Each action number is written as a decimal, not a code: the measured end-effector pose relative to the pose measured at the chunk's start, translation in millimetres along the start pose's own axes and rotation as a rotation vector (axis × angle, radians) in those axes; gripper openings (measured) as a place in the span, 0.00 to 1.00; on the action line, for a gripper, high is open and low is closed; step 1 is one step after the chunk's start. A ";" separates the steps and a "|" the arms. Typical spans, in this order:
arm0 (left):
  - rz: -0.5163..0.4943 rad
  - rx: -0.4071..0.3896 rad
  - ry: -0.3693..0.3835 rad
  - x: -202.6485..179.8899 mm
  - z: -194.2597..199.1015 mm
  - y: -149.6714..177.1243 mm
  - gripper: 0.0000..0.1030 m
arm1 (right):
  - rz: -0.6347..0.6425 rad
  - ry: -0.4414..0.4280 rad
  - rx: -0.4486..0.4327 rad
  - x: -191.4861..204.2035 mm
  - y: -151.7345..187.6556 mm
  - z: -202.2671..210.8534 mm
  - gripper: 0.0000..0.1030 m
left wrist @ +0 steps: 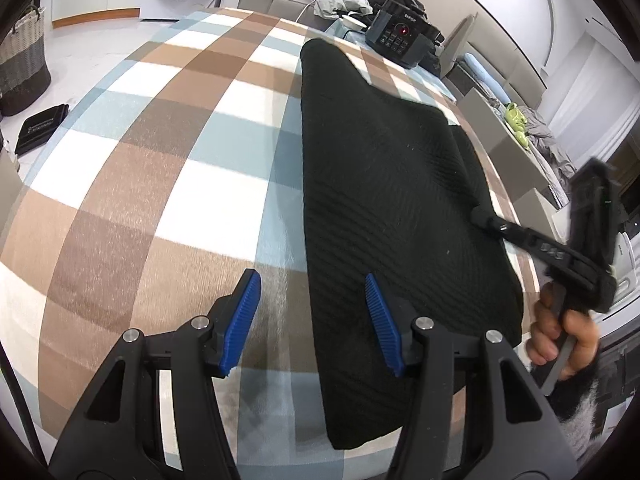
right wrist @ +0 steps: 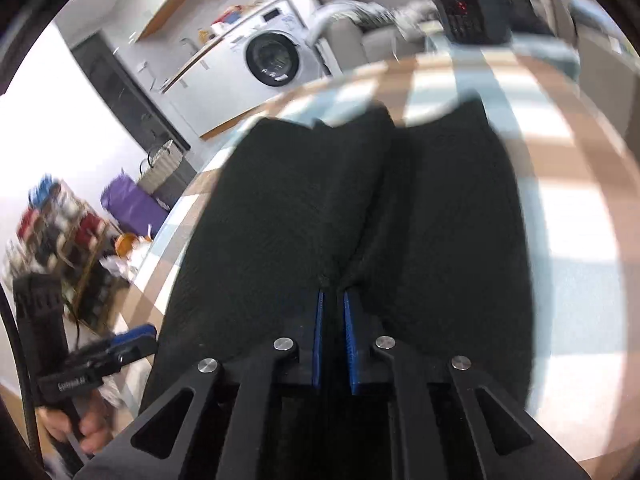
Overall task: Fold small clothes
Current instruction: 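Grasp the sweater's end with the right gripper and lift it up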
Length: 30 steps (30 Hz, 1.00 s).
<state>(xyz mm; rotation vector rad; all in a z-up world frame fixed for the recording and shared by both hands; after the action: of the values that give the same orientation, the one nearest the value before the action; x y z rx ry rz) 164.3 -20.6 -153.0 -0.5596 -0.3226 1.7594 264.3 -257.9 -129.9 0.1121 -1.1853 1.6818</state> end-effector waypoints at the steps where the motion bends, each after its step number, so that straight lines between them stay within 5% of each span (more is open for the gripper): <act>1: -0.001 -0.004 0.001 -0.9 1.2 -1.2 0.49 | 0.014 0.010 -0.015 5.5 -5.6 9.8 0.08; 6: -0.016 -0.017 0.024 -11.2 4.5 -6.4 0.49 | 0.053 0.162 -0.027 -6.1 -1.5 35.6 0.08; 12: -0.041 0.001 0.023 -20.3 -2.4 -1.3 0.49 | -0.075 0.165 0.000 -50.9 14.7 14.7 0.08; 17: -0.030 0.005 0.017 -17.2 -1.4 0.3 0.49 | -0.052 0.047 -0.079 -12.7 -7.6 45.9 0.08; 22: -0.033 -0.004 0.028 -19.4 1.2 -3.1 0.49 | 0.053 0.114 -0.115 22.3 -28.3 73.5 0.08; 27: -0.045 0.010 0.048 -27.1 -2.2 -0.7 0.49 | -0.026 0.227 -0.028 -34.8 -9.2 41.0 0.09; 30: -0.051 0.022 0.063 -32.0 -4.6 2.4 0.49 | -0.134 0.155 0.012 -54.9 6.2 31.2 0.16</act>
<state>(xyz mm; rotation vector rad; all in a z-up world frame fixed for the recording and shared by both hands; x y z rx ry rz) 170.7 -52.3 -151.7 -0.5849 -0.2712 1.6911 271.4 -317.8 -149.4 0.0657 -1.0299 1.5512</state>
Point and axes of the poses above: each gripper's, at about its wrist camera, not at the fingertips, and z roughly against the way its jaws point, x to its left, y to its underside, the point moved 8 cm from there along -z, roughly the way its jaws point, and after that the axes turned 13 degrees about -y, right-handed, at the moved point
